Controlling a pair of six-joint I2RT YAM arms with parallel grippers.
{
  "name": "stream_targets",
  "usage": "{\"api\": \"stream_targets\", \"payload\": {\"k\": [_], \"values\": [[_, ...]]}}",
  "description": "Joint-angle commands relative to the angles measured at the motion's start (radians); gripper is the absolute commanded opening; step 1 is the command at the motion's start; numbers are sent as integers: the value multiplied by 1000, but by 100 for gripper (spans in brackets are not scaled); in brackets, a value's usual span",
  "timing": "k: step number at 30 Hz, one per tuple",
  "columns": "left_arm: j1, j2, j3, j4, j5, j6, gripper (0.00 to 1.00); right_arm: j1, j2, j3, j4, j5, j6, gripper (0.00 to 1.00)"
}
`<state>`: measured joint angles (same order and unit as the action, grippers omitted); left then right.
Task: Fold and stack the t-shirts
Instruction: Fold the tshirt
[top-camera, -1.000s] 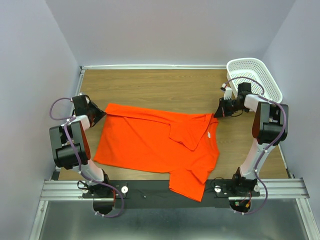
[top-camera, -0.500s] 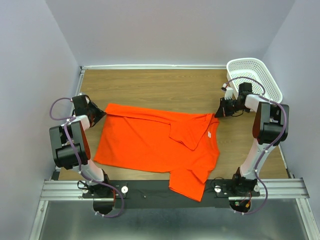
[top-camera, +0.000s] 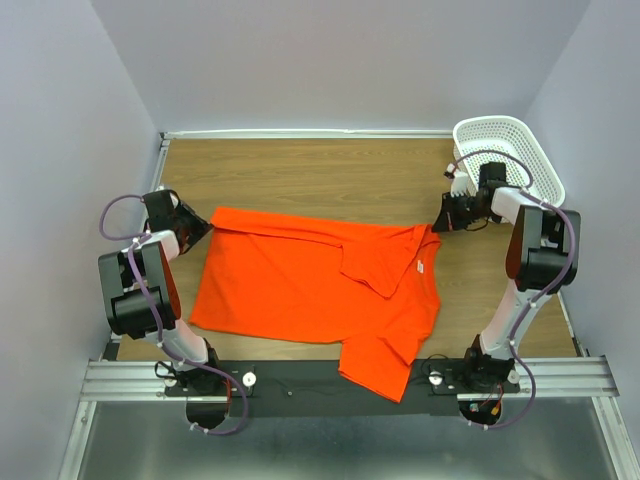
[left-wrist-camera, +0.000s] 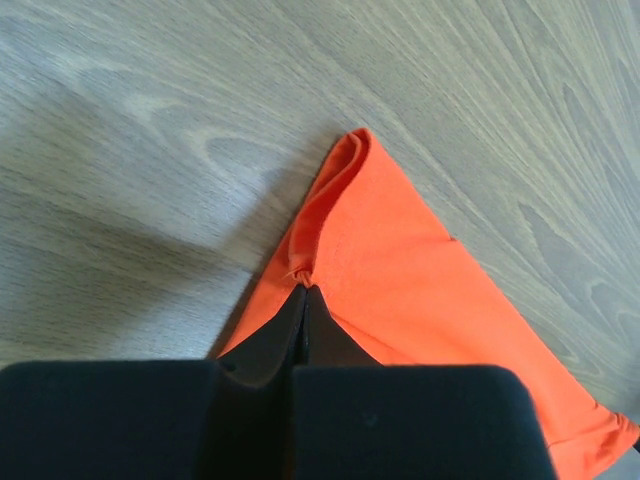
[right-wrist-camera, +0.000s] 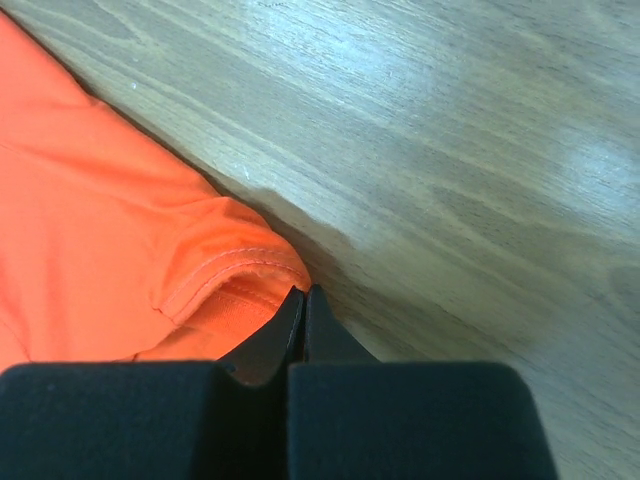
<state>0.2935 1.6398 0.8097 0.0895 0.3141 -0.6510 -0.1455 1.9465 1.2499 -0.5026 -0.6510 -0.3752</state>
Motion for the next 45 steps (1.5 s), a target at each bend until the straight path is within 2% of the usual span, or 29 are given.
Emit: {"api": "stream_targets", "payload": {"k": [1,2,4,5,8,9,10,11,13,14,15,17,19,20,21,22,24,25,27,33,36,40,45], "values": [[12,-11,11,44,60,22,8,-12,-52,-3,-8,22,-40,8],[12,-15,8,47,71,24,24,-12,-61,-4,-8,17,-45,19],[10,-38,3,50,92,30,38,-12,-105,-13,-10,5,-62,29],[10,-50,2,50,100,33,46,-12,-125,-24,-11,-13,-67,42],[10,-124,9,14,105,62,53,-11,-205,-27,-39,-38,-85,54],[12,-176,26,-5,88,74,54,-11,-228,-26,-54,-53,-96,61],[13,-202,35,-22,77,85,54,-9,-247,-26,-71,-61,-129,64],[15,-234,55,-57,68,120,55,-6,-288,-23,-126,-100,-163,71],[12,-348,68,-80,36,151,55,10,-323,-26,-307,-169,-408,74],[13,-394,54,-77,22,169,60,24,-361,-33,-373,-194,-512,76],[13,-484,42,-71,-3,177,62,40,-379,-70,-467,-214,-718,76],[13,-558,-7,-30,-4,185,69,81,-418,-133,-409,-194,-734,76],[13,-610,-33,-19,35,180,70,104,-422,-168,-315,-135,-577,72],[13,-614,-46,-11,55,177,70,119,-408,-161,-262,-125,-523,64],[13,-607,-66,-13,77,179,70,122,-387,-149,-237,-121,-455,49],[13,-588,-73,-22,110,189,70,126,-351,-120,-226,-139,-362,43],[12,-563,-90,-36,138,214,70,127,-330,-112,-191,-139,-294,33],[13,-540,-93,-46,140,234,70,127,-318,-112,-78,-89,-110,32],[12,-531,-112,-56,141,238,69,127,-308,-112,-2,73,70,32],[-4,-514,-116,-39,141,222,69,127,-282,-139,70,174,275,38],[-5,-451,-100,-30,163,208,67,121,-219,-127,101,201,311,38],[-5,-399,-80,-27,187,203,64,107,-136,-104,101,166,351,38],[-5,-400,-84,-23,186,206,64,106,-109,-90,101,148,361,38]]}}
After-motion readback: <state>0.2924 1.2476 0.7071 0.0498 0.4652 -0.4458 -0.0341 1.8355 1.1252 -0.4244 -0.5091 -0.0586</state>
